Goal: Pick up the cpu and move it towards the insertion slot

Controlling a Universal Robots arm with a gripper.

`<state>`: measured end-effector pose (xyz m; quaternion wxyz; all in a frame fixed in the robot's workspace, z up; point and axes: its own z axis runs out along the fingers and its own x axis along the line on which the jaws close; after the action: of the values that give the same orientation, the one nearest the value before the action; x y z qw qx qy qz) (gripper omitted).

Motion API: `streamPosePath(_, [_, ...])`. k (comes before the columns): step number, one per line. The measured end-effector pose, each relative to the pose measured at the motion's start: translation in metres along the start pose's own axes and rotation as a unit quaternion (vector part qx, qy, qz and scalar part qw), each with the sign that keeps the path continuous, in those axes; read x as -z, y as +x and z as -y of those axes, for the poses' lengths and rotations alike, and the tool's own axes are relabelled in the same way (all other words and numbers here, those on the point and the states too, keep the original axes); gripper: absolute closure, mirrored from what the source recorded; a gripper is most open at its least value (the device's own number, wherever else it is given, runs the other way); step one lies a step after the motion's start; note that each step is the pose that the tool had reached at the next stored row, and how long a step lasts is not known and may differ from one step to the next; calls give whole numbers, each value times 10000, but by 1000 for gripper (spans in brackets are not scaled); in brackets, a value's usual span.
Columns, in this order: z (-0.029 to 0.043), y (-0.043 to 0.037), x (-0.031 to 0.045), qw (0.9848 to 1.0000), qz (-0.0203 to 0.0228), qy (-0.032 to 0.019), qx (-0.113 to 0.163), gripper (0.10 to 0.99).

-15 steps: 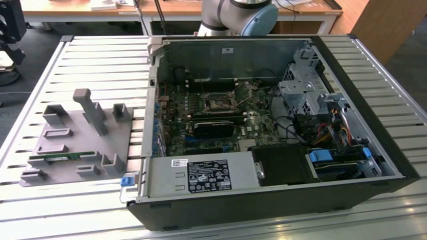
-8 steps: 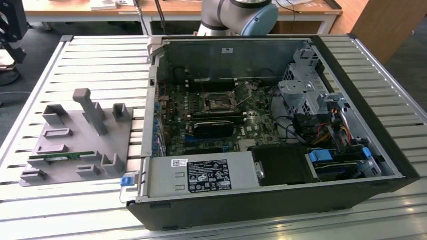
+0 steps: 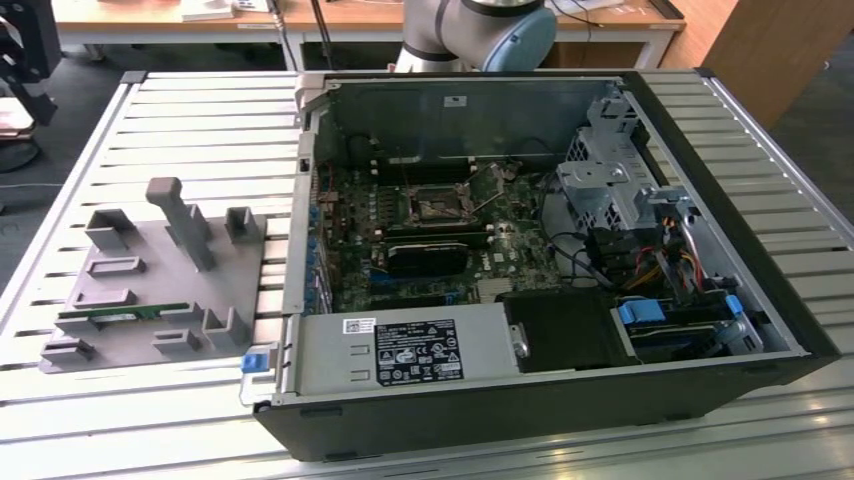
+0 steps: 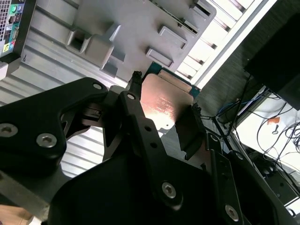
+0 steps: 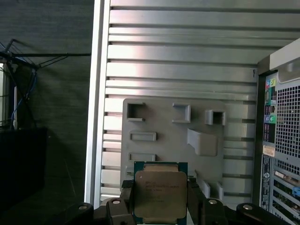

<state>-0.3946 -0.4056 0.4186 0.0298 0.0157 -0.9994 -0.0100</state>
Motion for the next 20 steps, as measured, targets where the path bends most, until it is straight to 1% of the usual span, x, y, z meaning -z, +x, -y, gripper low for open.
streamPosePath(5, [1,-39,14,10000,-32,-1,-1,545])
streamPosePath(8, [2,-82,23,10000,-62,-2,-1,545])
streamPosePath(20, [9,-323,53,9997,-250,-8,-5,545])
